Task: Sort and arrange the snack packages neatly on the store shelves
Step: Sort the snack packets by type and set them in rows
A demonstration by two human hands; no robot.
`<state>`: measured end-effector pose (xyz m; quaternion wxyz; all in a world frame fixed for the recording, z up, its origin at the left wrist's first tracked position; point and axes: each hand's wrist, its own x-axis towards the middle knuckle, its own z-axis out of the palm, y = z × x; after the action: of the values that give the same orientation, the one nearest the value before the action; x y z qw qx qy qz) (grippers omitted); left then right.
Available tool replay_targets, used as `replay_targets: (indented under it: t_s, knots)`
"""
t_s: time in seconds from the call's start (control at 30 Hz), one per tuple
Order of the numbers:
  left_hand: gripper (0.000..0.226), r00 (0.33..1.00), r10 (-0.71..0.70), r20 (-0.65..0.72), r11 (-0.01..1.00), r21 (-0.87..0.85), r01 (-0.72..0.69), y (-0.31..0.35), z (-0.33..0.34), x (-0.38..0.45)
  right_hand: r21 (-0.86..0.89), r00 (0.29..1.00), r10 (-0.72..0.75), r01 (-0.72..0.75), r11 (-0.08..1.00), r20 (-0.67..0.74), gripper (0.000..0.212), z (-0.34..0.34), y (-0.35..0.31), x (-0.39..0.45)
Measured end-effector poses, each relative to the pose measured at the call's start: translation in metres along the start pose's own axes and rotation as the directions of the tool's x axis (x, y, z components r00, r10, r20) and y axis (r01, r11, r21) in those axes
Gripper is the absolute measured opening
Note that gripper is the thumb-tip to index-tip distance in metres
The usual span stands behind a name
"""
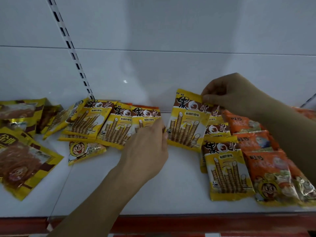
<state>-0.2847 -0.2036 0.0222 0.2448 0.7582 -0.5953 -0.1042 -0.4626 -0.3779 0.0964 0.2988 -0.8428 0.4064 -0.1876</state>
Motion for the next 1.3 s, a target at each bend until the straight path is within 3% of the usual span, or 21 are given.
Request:
replay_targets:
  t_s: [0.47, 0.67, 0.93, 1.03, 1.13, 1.2, 1.3]
  knots:
    - [0.017, 0.993, -0.046, -0.11, 0.994, 0.091, 0.056, -0.032, -0.016, -0.041, 0.019, 0.979, -0.024, 0.021, 1.0, 0.201, 0.005, 0.042, -0.007, 0.0]
    - [0.007, 0.962, -0.18, -0.207, 0.979, 0.053, 0.194, -0.069, -0.043, -0.038, 0.009, 0.941, 0.002, -0.006, 1.0, 0.338, 0.004, 0.075, -0.022, 0.0]
    - [0.004, 0.872, -0.239, -0.428, 0.962, 0.018, 0.272, -0.106, -0.078, -0.031, -0.118, 0.963, 0.233, -0.218, 0.969, 0.132, 0.046, 0.128, -0.043, 0.054]
    - [0.006, 0.861, -0.181, -0.475, 0.976, 0.019, 0.216, -0.107, -0.072, -0.032, -0.116, 0.957, 0.282, -0.273, 0.955, 0.067, 0.035, 0.141, -0.043, 0.062]
    - [0.015, 0.863, -0.063, -0.501, 0.997, -0.001, 0.072, -0.093, -0.062, -0.038, 0.048, 0.952, 0.305, -0.303, 0.952, -0.02, 0.004, 0.14, -0.036, 0.057]
    - [0.019, 0.915, 0.145, -0.377, 0.989, 0.054, -0.135, -0.078, -0.05, -0.04, 0.119, 0.951, 0.303, -0.294, 0.948, -0.064, 0.005, 0.138, -0.034, 0.052]
    - [0.039, 0.928, 0.371, -0.031, 0.917, 0.166, -0.362, -0.067, -0.026, -0.039, 0.133, 0.95, 0.309, -0.3, 0.945, -0.049, 0.026, 0.143, -0.039, 0.048]
